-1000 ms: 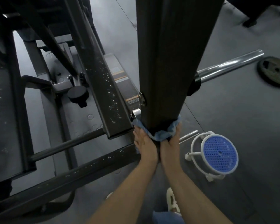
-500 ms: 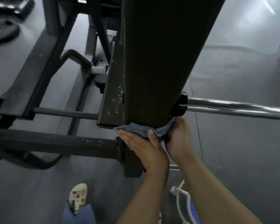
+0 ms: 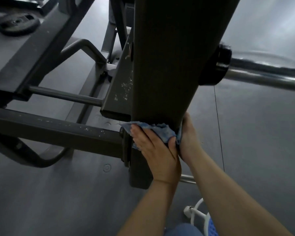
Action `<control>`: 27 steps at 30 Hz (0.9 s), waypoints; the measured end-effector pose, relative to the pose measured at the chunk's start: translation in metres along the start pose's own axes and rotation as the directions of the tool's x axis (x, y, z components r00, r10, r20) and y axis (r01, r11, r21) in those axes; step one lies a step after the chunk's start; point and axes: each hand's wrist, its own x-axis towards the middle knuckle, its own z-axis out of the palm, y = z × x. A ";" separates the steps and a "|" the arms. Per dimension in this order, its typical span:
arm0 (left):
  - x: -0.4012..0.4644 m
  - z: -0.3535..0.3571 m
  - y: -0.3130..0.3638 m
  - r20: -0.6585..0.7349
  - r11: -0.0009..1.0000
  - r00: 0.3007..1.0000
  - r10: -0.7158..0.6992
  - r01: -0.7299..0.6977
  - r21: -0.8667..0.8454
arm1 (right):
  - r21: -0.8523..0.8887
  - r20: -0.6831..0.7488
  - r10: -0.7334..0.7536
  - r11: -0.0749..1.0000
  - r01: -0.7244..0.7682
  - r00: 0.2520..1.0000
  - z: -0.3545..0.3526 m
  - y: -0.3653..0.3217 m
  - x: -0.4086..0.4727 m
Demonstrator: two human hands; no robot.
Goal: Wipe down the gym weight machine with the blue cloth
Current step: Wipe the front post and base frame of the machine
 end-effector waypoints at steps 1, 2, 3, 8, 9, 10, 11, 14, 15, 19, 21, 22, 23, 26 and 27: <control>-0.006 0.003 -0.008 0.010 1.000 1.000 0.005 -0.005 0.010 | -0.014 -0.032 0.005 1.000 -0.006 0.999 -0.002 0.008 0.002; -0.012 0.007 -0.016 0.016 1.000 1.000 0.024 -0.025 0.015 | -0.020 -0.063 0.006 1.000 -0.008 0.998 -0.003 0.016 0.003; -0.018 0.010 -0.025 0.021 0.999 0.998 0.052 -0.052 0.015 | -0.019 -0.084 0.005 1.000 -0.006 0.996 -0.006 0.023 0.005; -0.035 0.024 -0.058 -0.012 0.989 0.988 0.151 -0.151 0.000 | -0.068 -0.118 -0.061 0.996 0.053 0.991 -0.012 0.050 0.016; -0.036 0.026 -0.061 -0.023 0.987 0.987 0.161 -0.161 -0.014 | -0.076 -0.116 -0.090 0.994 0.081 0.989 -0.014 0.054 0.018; -0.038 0.028 -0.064 -0.029 0.986 0.986 0.164 -0.165 -0.028 | -0.077 -0.111 -0.117 0.991 0.109 0.987 -0.015 0.057 0.020; -0.039 0.030 -0.066 -0.035 0.986 0.986 0.163 -0.165 -0.038 | -0.075 -0.106 -0.141 0.988 0.133 0.984 -0.016 0.061 0.020; -0.048 0.039 -0.080 -0.060 0.982 0.981 0.184 -0.186 -0.034 | -0.077 -0.063 -0.218 0.974 0.213 0.974 -0.020 0.076 0.021; -0.052 0.042 -0.087 -0.070 0.978 0.977 0.203 -0.205 -0.025 | -0.075 -0.046 -0.243 0.968 0.239 0.969 -0.021 0.084 0.021; -0.063 0.055 -0.114 -0.072 0.969 0.966 0.247 -0.247 0.010 | -0.036 -0.017 -0.379 0.925 0.378 0.925 -0.028 0.120 0.023; -0.073 0.058 -0.129 -0.049 0.961 0.960 0.276 -0.275 0.018 | -0.061 -0.032 -0.480 0.877 0.477 0.877 -0.031 0.142 0.022; -0.077 0.060 -0.138 -0.047 0.956 0.955 0.293 -0.292 0.022 | -0.079 -0.034 -0.526 0.849 0.522 0.850 -0.029 0.151 0.020; -0.081 0.060 -0.147 -0.034 0.955 0.955 0.296 -0.295 0.036 | -0.097 -0.022 -0.564 0.823 0.560 0.825 -0.028 0.161 0.019; -0.088 0.064 -0.173 0.039 0.952 0.955 0.293 -0.296 0.083 | -0.170 -0.008 -0.651 0.749 0.641 0.759 -0.025 0.190 0.023; -0.090 0.064 -0.181 0.053 0.952 0.957 0.287 -0.291 0.094 | -0.229 -0.014 -0.670 0.724 0.650 0.742 -0.024 0.198 0.025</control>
